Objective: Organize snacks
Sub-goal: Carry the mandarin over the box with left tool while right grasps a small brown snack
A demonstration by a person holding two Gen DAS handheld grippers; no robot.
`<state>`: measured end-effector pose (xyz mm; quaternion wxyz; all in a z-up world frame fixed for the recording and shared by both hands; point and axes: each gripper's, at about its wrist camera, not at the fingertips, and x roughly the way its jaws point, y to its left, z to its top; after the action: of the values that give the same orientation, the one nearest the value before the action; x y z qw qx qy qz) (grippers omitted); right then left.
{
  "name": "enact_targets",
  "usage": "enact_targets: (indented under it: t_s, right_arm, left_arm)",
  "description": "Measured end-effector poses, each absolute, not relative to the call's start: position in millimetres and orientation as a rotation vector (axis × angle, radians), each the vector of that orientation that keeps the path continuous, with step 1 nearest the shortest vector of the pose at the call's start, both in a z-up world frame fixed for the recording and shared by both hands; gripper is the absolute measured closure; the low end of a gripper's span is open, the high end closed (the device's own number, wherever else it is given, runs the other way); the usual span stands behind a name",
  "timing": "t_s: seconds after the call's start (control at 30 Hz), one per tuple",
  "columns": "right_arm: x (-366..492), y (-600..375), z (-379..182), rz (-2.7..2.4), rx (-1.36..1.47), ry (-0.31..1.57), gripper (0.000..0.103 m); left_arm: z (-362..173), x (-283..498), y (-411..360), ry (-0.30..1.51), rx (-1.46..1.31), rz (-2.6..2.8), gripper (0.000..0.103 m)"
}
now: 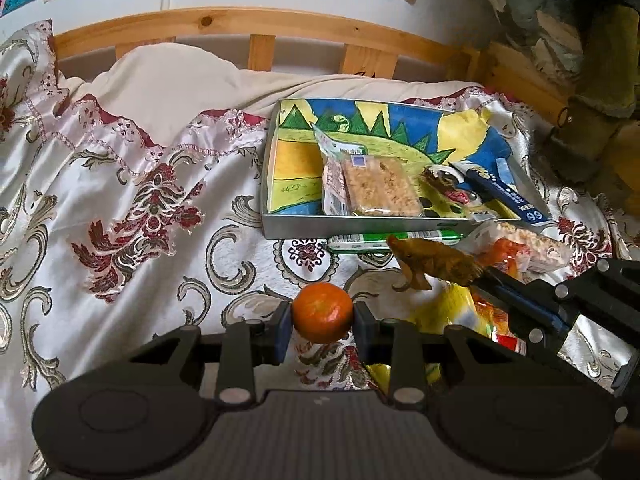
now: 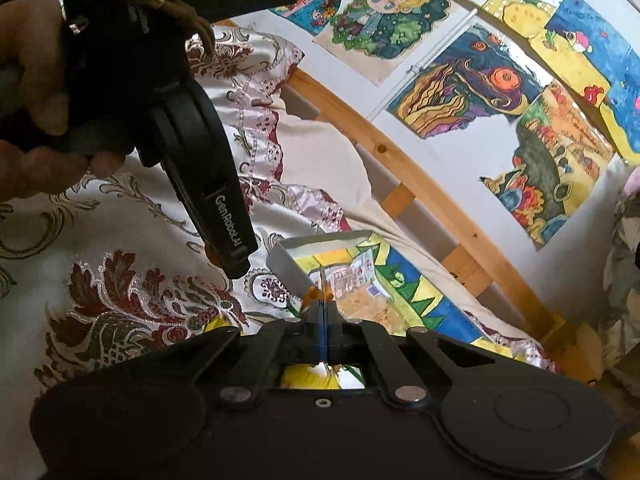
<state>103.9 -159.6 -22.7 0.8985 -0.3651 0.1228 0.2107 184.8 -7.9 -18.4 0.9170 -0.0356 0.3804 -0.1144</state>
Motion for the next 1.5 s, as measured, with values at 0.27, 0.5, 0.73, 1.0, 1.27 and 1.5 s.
enact_targets:
  t_s: [0.27,0.5,0.73,1.0,1.27,1.5]
  right_arm:
    - [93.7,-161.9,-11.0,0.432,-0.769,0.204,0.103]
    - [97.5,-170.2,6.5,0.392,-0.770,0.149,0.103]
    - [124.7,-184.9,34.2,0.331,-0.768,0.123,0.103]
    - [178.1,-207.9,56.7,0.228,-0.848,0.066,0.103]
    - [242.6,-229.3,46.6,0.148,-0.858,0.105,0.103]
    - [273.7,-234.1,21.7,0.130,-0.851,0.161,0.103]
  left_arm:
    - [-6.6,177.6,-9.6,0.761,-0.073,-0.233,0.068]
    - [15.5,189.0,-17.2,0.712,-0.066,-0.242,0.068]
    - [46.9,221.4,-35.3,0.636,-0.052,-0.260,0.068]
    - [67.5,277.5,-64.3,0.592,-0.103,-0.285,0.068]
    - [53.4,330.1,-88.0,0.614,-0.091,-0.289,0.068]
    - [26.6,356.5,-94.6,0.665,-0.086,-0.277,0.068]
